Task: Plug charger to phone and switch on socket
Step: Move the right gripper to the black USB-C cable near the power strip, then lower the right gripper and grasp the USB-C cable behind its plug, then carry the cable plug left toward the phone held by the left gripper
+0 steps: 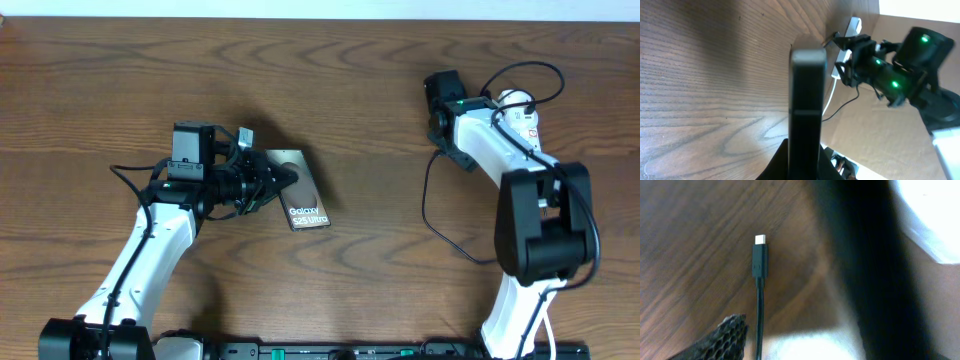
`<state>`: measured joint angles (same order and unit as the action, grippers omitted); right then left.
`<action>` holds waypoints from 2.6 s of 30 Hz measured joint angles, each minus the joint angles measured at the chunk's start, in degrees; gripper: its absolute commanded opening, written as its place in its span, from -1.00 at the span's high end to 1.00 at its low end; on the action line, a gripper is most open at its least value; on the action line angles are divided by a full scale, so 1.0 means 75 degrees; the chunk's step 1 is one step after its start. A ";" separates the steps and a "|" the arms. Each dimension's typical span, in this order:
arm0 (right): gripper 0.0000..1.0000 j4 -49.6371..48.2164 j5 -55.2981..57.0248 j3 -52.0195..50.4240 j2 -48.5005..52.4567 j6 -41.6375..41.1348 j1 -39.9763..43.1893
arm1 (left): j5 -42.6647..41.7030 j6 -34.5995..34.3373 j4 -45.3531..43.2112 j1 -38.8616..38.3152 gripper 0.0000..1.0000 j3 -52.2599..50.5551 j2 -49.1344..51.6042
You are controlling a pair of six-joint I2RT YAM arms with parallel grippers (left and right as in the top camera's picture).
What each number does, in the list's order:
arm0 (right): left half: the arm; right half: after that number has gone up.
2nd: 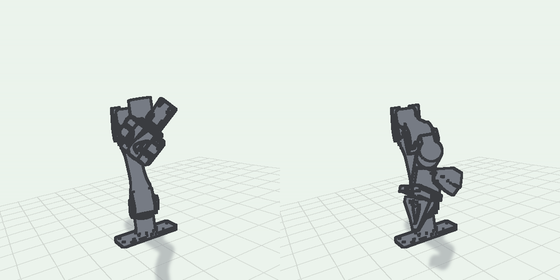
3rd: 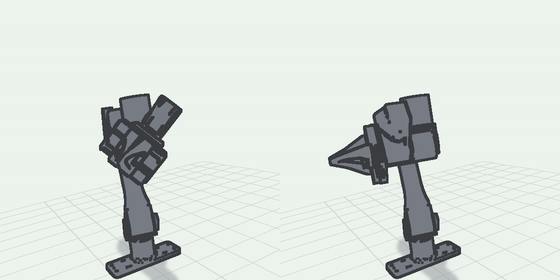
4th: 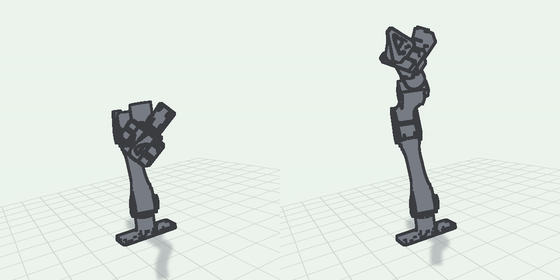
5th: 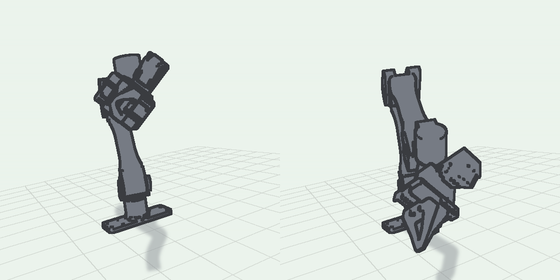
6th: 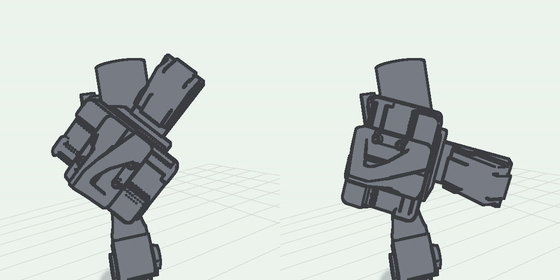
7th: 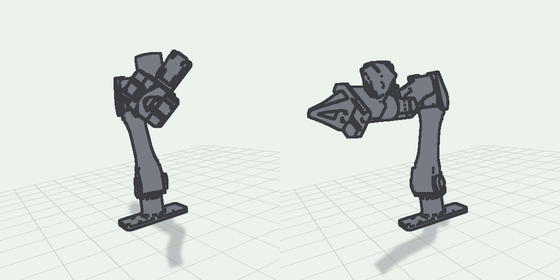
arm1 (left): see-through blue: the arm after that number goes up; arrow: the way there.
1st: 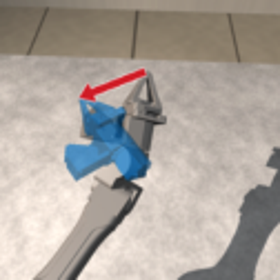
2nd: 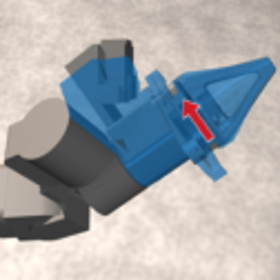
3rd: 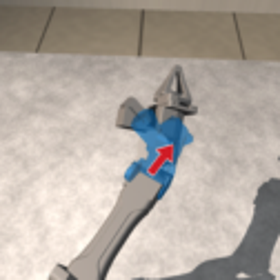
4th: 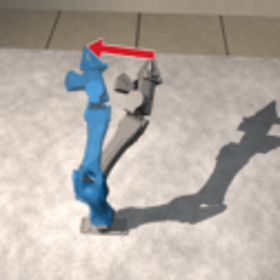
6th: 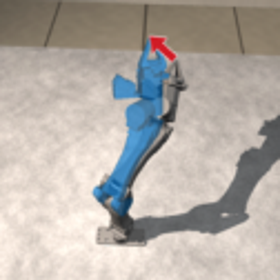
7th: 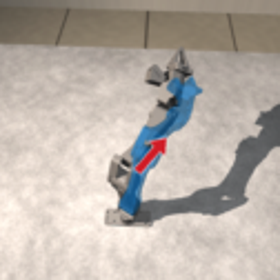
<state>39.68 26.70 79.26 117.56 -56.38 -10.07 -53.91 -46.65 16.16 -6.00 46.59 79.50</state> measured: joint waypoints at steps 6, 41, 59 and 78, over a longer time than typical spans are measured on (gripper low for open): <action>-0.01 -0.0615 -0.0093 0.0082 0.0449 0.0119 0.0073 | 0.0003 0.0000 0.0000 0.0000 0.85 -0.0003 0.0000; 0.69 -0.0982 -0.0128 0.0227 0.0621 0.2602 -0.0632 | 0.0093 0.0000 0.0003 0.0000 0.86 0.0000 0.0000; 0.72 -0.0548 -0.1976 0.0463 0.0536 0.4896 -0.1236 | 0.0096 0.0000 0.0003 0.0000 0.86 -0.0003 0.0000; 0.56 0.2014 -0.3602 0.0560 0.0408 0.5015 -0.2203 | 0.0119 0.0000 0.0003 0.0000 0.86 -0.0003 0.0000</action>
<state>54.78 -0.32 83.46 120.62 -18.76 -26.59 -53.01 -46.65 16.19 -6.00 46.57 79.50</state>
